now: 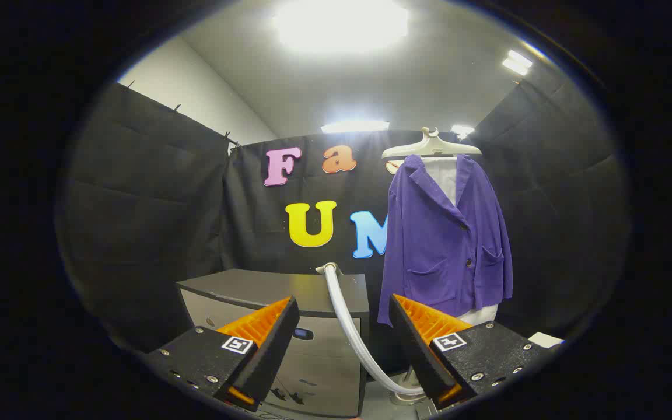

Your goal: Iron the clothes twice with a garment steamer, once on the left side and once on the right side.

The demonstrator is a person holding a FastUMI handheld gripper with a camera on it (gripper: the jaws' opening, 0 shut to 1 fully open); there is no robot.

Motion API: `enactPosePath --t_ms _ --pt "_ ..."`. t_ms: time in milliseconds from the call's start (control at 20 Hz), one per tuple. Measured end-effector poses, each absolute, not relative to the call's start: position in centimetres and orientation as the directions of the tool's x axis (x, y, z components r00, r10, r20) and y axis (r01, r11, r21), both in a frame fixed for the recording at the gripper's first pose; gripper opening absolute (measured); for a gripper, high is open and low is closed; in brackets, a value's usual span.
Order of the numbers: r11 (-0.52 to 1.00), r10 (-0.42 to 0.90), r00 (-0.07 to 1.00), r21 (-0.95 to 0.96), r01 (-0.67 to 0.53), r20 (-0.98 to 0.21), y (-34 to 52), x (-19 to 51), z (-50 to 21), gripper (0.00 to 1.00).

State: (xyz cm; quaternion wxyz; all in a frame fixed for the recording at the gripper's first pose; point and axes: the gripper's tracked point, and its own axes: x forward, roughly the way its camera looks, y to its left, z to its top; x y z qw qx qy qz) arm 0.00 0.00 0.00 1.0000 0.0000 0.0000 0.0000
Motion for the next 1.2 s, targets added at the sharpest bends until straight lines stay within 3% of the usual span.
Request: enactPosePath --t_ms 700,1200 --pt "1.0 0.009 1.0 -0.009 -0.01 -0.015 0.4 -0.4 -0.2 0.95" --pt "0.998 0.058 0.998 -0.013 -0.058 0.015 1.9 0.4 4.1 0.95"
